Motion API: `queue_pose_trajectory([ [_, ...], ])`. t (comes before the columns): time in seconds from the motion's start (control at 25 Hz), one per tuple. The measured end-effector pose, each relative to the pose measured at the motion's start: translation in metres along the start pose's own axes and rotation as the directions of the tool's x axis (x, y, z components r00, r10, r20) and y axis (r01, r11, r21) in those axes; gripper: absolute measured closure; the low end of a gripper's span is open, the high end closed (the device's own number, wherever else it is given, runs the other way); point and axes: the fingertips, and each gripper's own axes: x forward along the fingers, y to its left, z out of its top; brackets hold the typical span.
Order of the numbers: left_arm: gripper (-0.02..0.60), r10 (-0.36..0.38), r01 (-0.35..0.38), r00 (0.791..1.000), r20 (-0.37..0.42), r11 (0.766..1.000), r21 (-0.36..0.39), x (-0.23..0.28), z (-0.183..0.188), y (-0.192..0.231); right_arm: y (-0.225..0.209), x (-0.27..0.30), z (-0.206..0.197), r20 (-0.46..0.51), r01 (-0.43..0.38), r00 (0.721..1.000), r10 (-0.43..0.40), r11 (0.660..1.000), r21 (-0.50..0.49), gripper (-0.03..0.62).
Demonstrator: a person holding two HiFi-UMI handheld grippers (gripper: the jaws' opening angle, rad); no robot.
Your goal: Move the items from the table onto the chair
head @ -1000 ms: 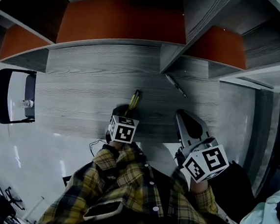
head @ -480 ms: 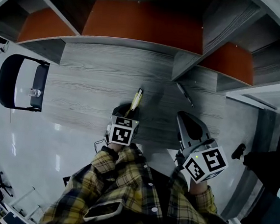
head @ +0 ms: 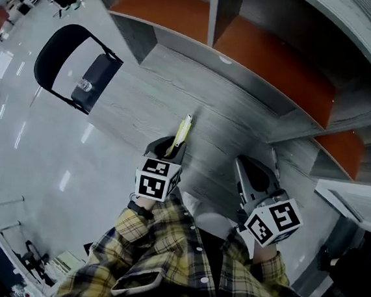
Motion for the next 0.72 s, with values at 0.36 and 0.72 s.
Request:
queue_pose_trajectory([
  [0.36, 0.465, 0.153, -0.139, 0.985, 0.075, 0.976, -0.166, -0.068, 0.003, 0.124, 0.068, 0.077, 0.001, -0.080, -0.144, 0.987, 0.141, 0.989, -0.044, 0.577],
  [0.72, 0.465, 0.194, -0.175, 0.977, 0.084, 0.965, -0.194, -0.107, 0.010, 0.292, 0.148, 0.181, 0.009, -0.084, -0.111, 0.991, 0.105, 0.991, -0.076, 0.577],
])
